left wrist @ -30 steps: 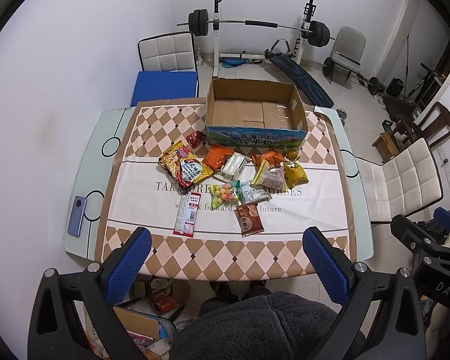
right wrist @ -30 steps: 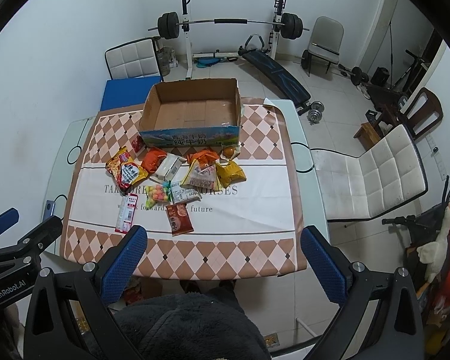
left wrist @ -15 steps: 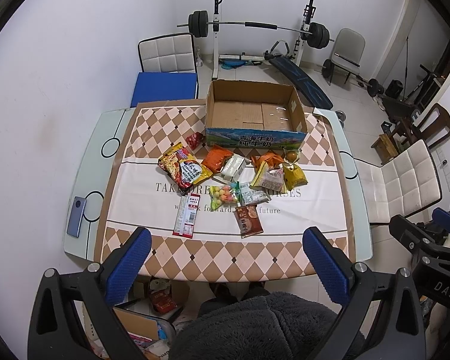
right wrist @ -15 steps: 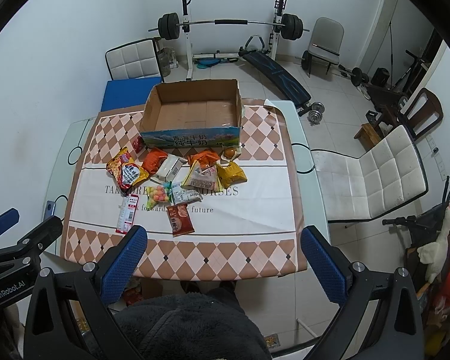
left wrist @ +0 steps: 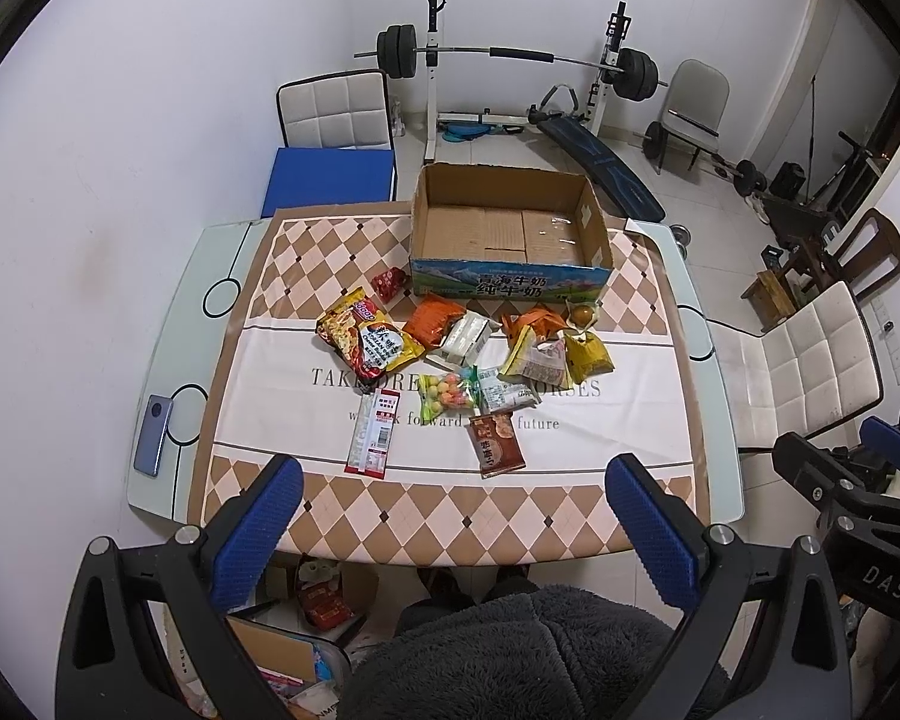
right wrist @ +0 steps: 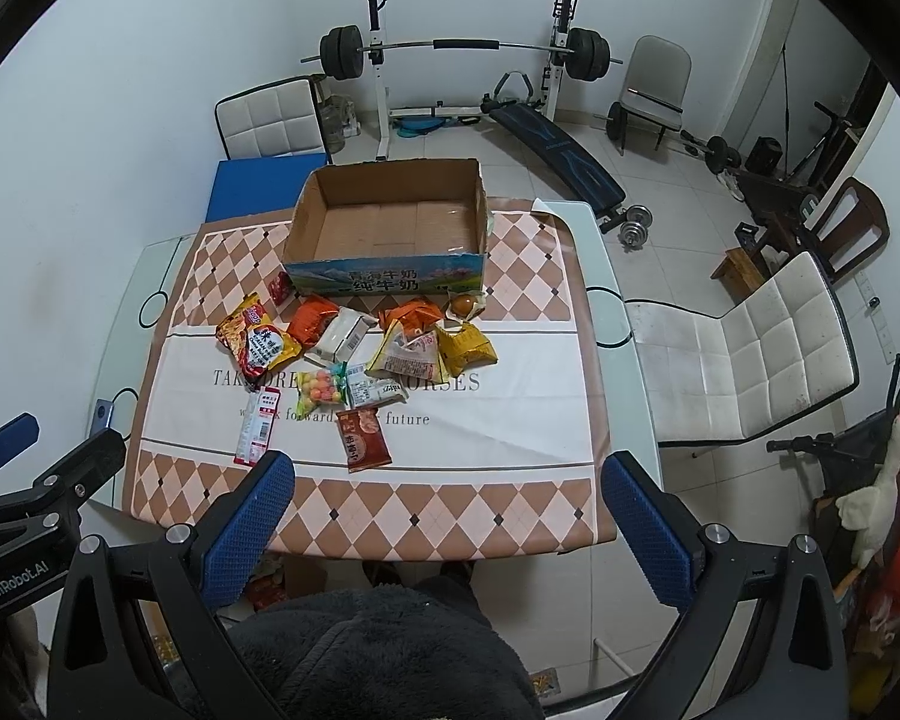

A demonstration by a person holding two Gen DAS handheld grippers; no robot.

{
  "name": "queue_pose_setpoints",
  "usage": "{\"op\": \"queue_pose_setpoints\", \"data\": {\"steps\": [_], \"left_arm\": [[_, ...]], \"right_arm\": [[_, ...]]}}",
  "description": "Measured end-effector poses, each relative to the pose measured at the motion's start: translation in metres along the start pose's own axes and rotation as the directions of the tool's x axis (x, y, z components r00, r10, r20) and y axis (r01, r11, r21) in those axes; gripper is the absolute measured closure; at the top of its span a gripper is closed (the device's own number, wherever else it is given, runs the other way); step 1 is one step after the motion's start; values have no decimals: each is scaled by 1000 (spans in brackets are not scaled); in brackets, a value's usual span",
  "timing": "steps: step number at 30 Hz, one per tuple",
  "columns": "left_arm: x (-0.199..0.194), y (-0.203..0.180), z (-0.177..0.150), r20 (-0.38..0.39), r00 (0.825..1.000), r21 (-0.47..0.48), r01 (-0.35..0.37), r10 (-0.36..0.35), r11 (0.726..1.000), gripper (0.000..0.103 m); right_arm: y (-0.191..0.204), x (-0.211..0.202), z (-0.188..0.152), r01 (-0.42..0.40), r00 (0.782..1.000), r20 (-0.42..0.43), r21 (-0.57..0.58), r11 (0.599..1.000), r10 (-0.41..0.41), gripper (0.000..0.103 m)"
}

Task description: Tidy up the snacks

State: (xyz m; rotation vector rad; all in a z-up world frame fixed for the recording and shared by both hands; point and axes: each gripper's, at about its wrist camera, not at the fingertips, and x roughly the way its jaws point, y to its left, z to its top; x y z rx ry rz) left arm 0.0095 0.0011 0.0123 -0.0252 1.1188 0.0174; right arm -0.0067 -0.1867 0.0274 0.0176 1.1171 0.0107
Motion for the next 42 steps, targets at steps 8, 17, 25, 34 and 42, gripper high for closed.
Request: {"op": "queue_pose_setpoints", "data": {"steps": [8, 17, 25, 34, 42], "left_arm": [[-1, -2, 6, 2, 1000, 0, -1, 1, 1000, 0], [-2, -3, 8, 0, 1000, 1, 1, -1, 1000, 0], [30, 21, 33, 18, 999, -88, -50, 51, 995, 0], [159, 109, 60, -170, 986, -275, -41, -6, 961, 0], [290, 141, 85, -354, 930, -396, -54, -97, 917, 1]], "right_arm": [[2, -1, 4, 0, 1000, 6, -2, 1000, 0, 0], [5, -2, 11, -5, 1000, 1, -2, 1000, 5, 0], [9, 53, 23, -62, 997, -42, 54, 997, 64, 0], [30, 180, 48, -76, 985, -145, 132, 988, 95, 0], [32, 303, 76, -71, 950, -287, 199, 977, 127, 0]]}}
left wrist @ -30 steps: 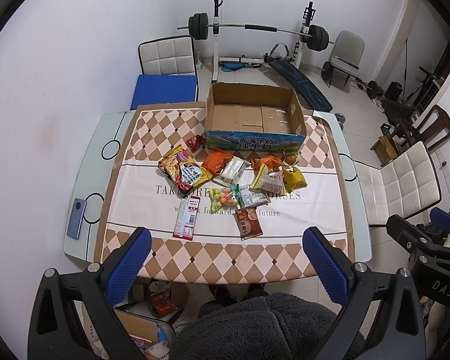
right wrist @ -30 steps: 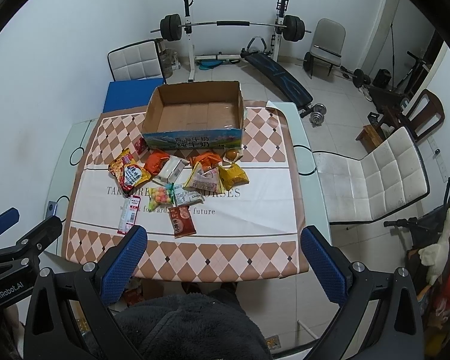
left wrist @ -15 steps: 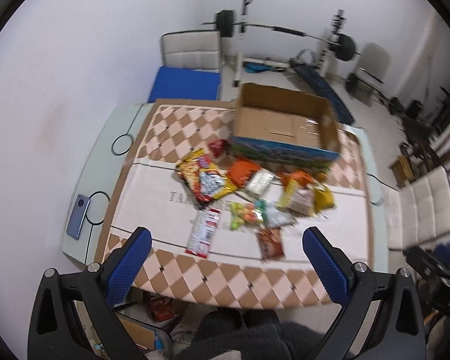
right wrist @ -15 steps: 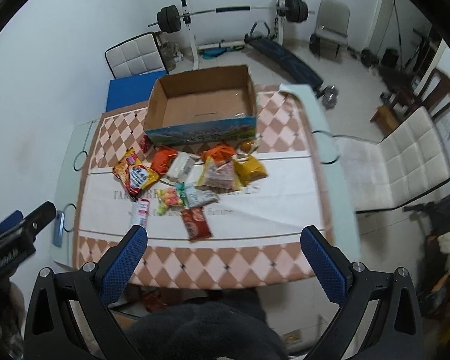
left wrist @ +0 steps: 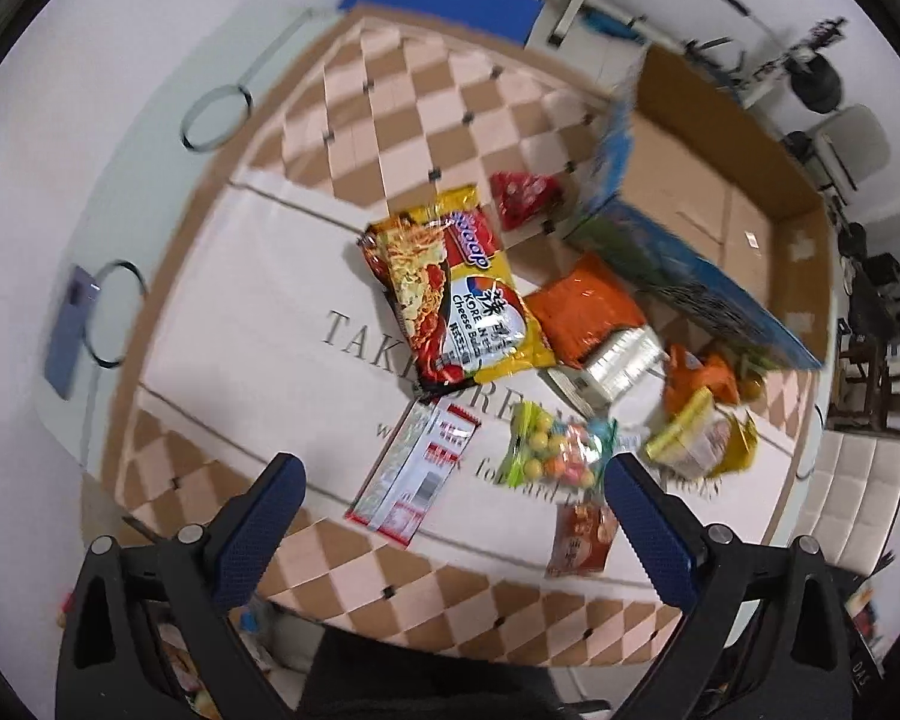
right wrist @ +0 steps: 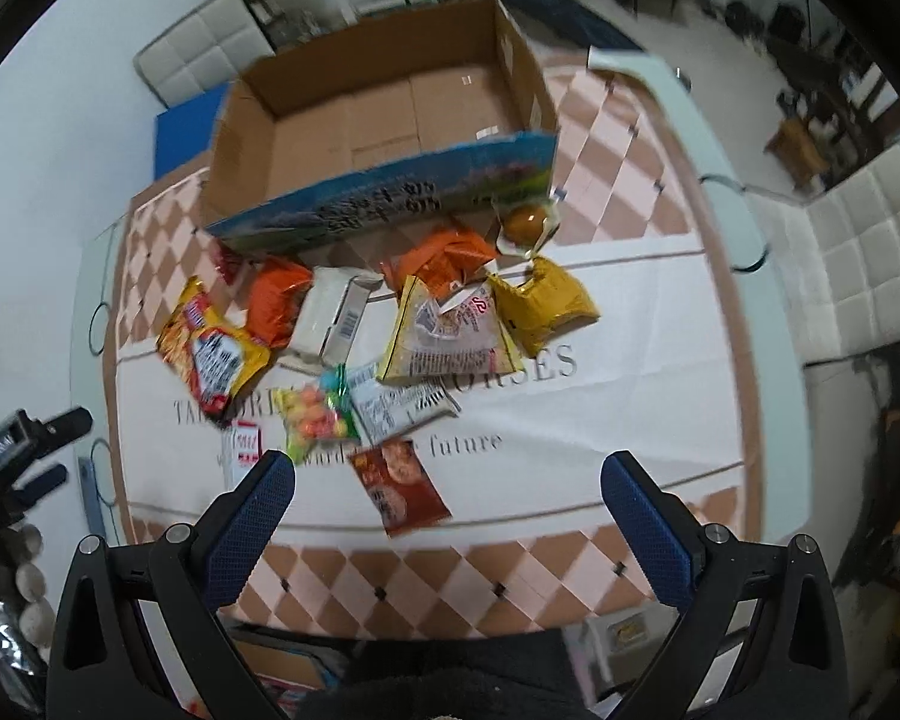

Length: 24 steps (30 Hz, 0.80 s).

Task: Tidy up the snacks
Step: 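Grasp the Sedaap noodle pack with the left tool while the right tool grasps the clear yellow-trimmed bag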

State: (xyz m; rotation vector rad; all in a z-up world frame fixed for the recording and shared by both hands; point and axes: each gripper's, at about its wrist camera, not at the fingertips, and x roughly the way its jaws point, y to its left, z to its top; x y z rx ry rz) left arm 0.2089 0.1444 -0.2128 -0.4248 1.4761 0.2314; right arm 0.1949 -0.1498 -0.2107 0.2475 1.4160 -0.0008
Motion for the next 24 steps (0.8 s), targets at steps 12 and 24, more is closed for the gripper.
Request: {"op": "queue_pose_setpoints", "data": {"steps": [12, 24], "left_arm": [[125, -24, 84, -121, 984, -24, -131, 128, 991, 1], [171, -25, 97, -192, 972, -52, -146, 134, 988, 1]], "right_arm": [[28, 127, 70, 110, 976, -123, -445, 889, -182, 0], [61, 208, 40, 150, 925, -77, -826, 543, -372, 27]]}}
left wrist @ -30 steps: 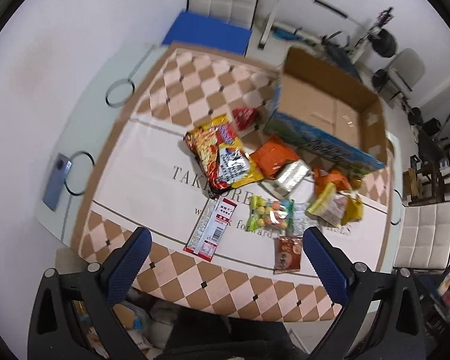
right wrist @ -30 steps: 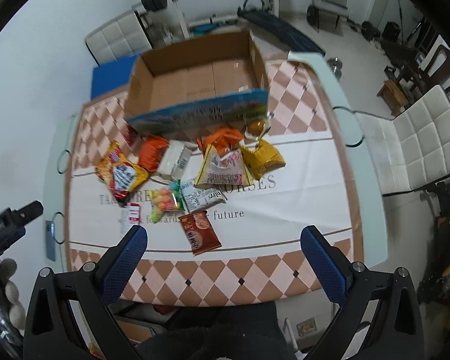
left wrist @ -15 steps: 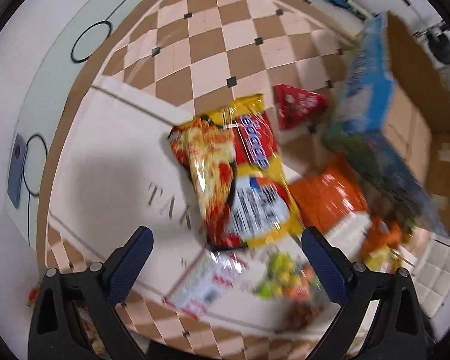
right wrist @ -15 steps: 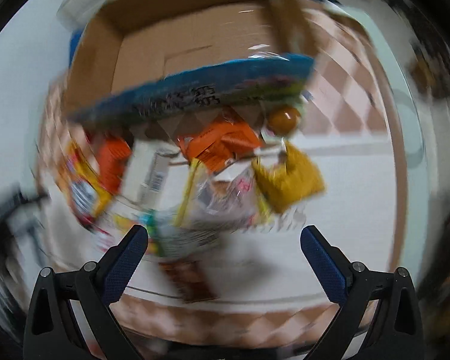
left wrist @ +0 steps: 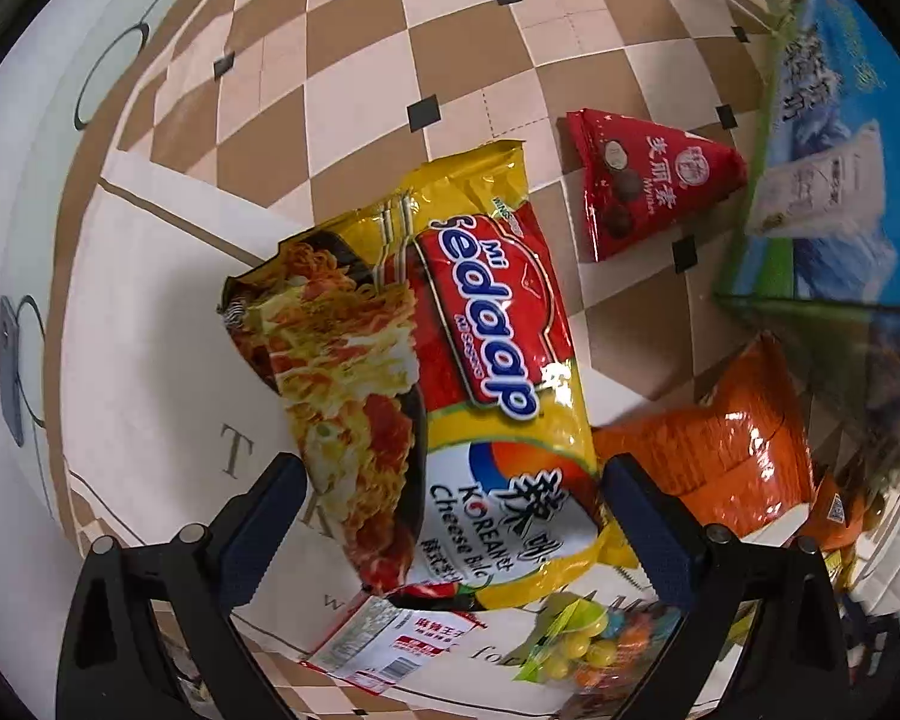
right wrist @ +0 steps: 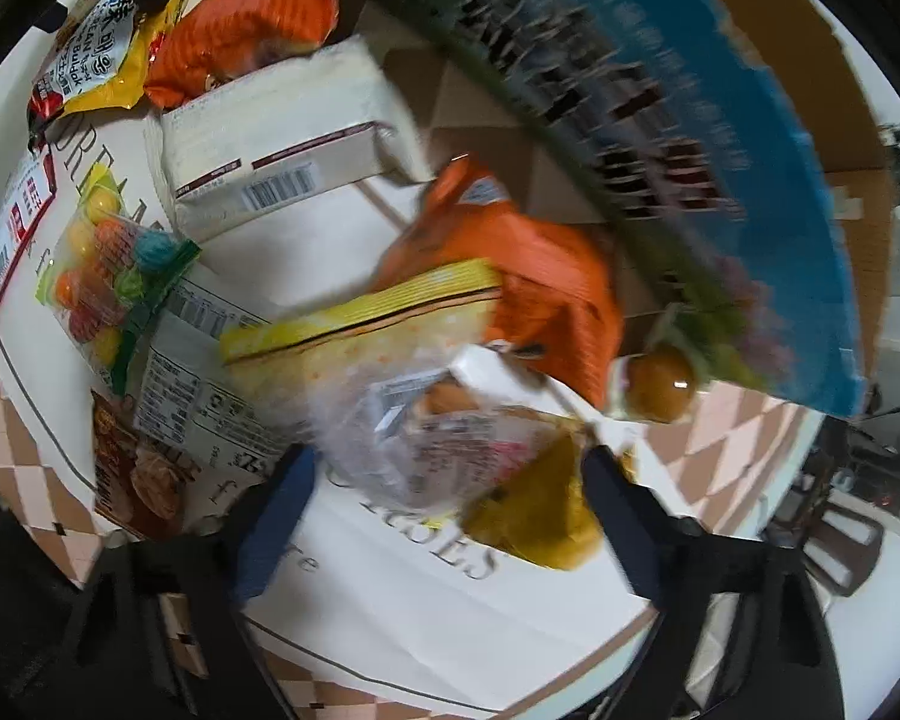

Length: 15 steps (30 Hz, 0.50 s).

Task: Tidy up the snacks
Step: 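Grasp the Sedaap noodle pack with the left tool while the right tool grasps the clear yellow-trimmed bag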

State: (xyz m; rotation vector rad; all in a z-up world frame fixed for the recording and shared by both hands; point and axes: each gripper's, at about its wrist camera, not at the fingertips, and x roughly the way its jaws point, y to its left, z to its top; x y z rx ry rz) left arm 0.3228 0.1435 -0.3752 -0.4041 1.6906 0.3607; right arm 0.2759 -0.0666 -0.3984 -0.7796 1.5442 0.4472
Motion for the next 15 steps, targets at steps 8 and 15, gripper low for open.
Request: {"op": "queue_pose_setpoints", "data": {"steps": [8, 15], "left_arm": [[21, 39, 27, -20, 996, -185, 80, -86, 980, 6], [29, 49, 25, 18, 999, -66, 47, -46, 997, 14]], "right_arm": [[-47, 17, -9, -193, 977, -25, 322, 927, 212, 45], [-100, 60, -40, -385, 862, -4, 646, 659, 507, 54]]}}
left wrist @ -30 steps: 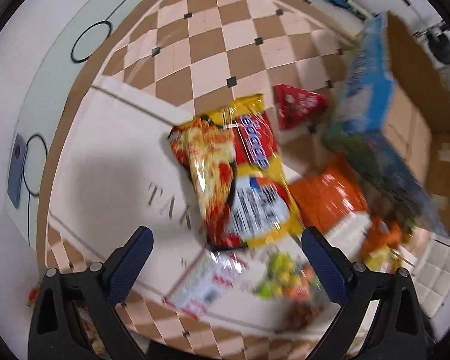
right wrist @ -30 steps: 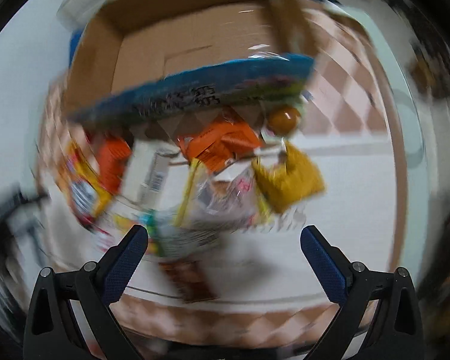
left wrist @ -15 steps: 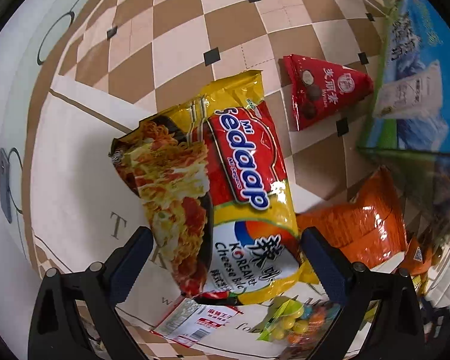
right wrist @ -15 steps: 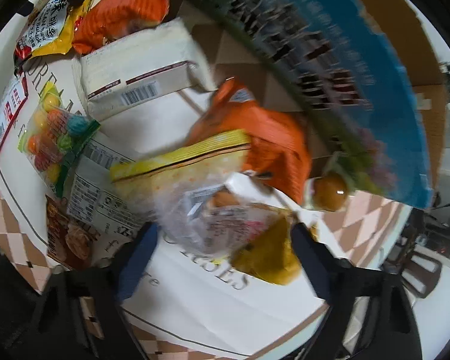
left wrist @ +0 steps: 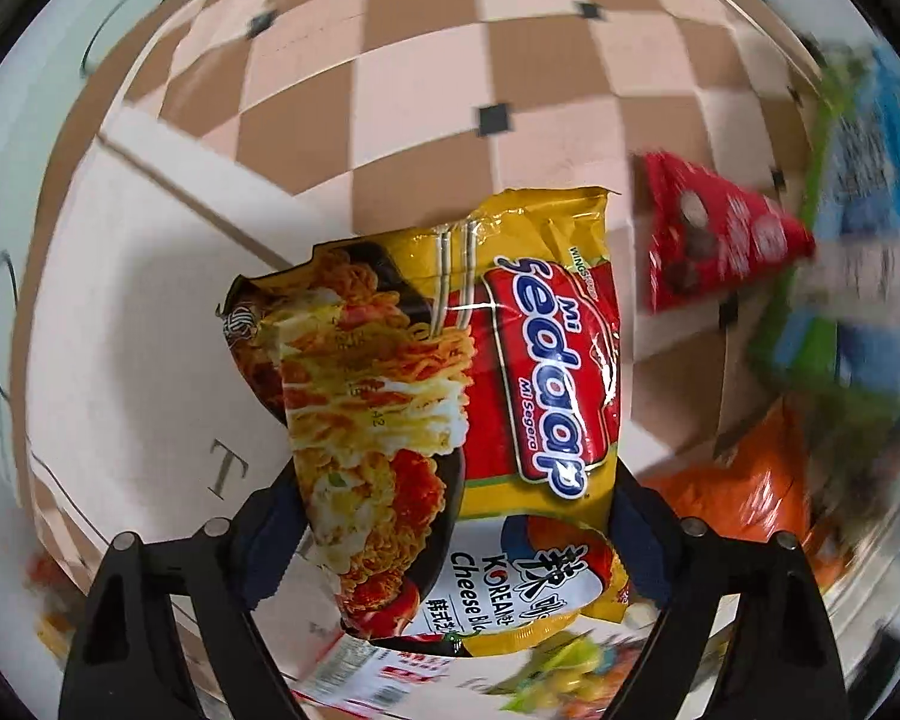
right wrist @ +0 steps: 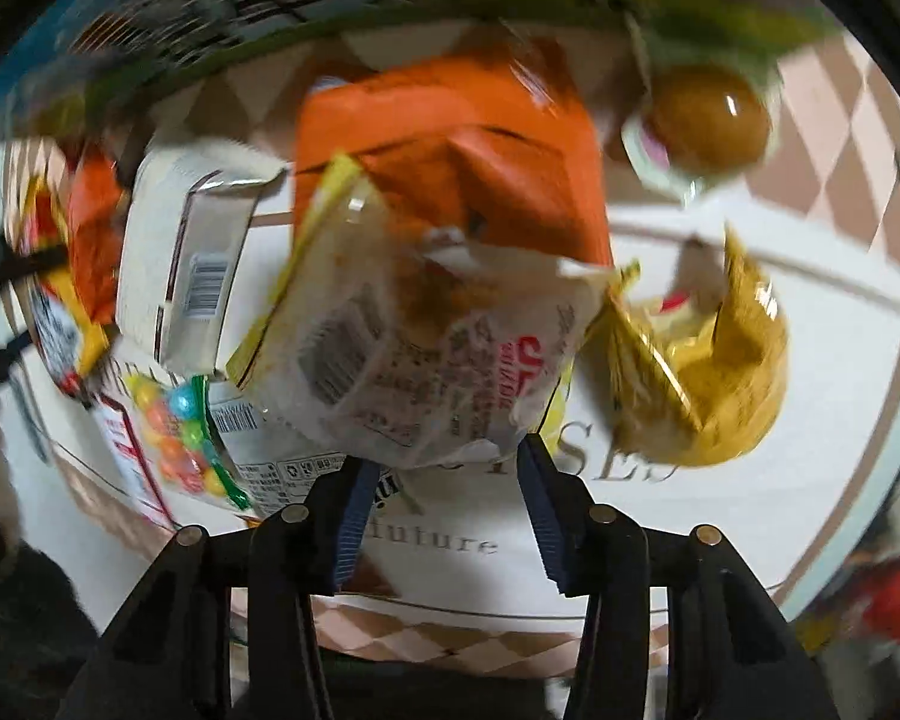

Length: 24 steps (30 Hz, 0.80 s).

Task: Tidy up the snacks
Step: 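Grasp the Sedaap noodle pack with the left tool while the right tool grasps the clear yellow-trimmed bag, then carry both packs into the cardboard box and open both tools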

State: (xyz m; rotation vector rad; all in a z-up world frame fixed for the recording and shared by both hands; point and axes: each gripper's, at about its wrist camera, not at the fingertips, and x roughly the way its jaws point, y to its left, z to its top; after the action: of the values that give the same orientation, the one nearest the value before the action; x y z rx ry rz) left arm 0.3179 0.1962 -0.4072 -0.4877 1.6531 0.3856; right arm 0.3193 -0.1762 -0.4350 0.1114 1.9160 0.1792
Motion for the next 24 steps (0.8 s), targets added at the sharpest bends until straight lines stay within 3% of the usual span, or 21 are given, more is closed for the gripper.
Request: {"op": "queue_pose_setpoints", "data": {"steps": [3, 5, 6, 8, 11, 15, 18, 20, 22, 24], "left_arm": [[4, -10, -15, 24, 997, 148, -73, 70, 986, 14], [6, -13, -26, 37, 992, 229, -125, 120, 965, 14], [8, -15, -32, 42, 989, 264, -145, 139, 954, 14], [15, -16, -48, 48, 983, 342, -184, 178, 922, 14], [23, -17, -64, 52, 977, 401, -211, 208, 891, 14], [38, -19, -64, 78, 971, 381, -237, 225, 894, 13], [50, -16, -68, 80, 972, 342, -236, 222, 910, 12], [59, -8, -65, 77, 975, 307, -221, 207, 926, 12], [65, -8, -73, 75, 977, 287, -214, 201, 934, 11], [73, -3, -76, 71, 979, 275, -205, 192, 939, 11]], "right_arm": [[-14, 4, -8, -4, 1000, -7, -8, 1000, 4, 54], [-14, -2, -17, 37, 999, 16, -47, 998, -36, 52], [-14, -8, -20, 54, 998, 40, -75, 996, -51, 49], [-6, -21, -24, 99, 991, 98, -130, 987, -86, 29], [2, -37, -29, 181, 972, 190, -224, 958, -139, 26], [18, -43, -31, 313, 932, 286, -332, 890, -221, 26], [42, -27, -29, 441, 884, 364, -447, 778, -292, 26], [59, -10, -31, 491, 865, 380, -496, 716, -329, 28], [51, -1, -27, 461, 883, 332, -484, 743, -332, 41], [51, 7, -9, 401, 910, 279, -411, 819, -306, 44]]}}
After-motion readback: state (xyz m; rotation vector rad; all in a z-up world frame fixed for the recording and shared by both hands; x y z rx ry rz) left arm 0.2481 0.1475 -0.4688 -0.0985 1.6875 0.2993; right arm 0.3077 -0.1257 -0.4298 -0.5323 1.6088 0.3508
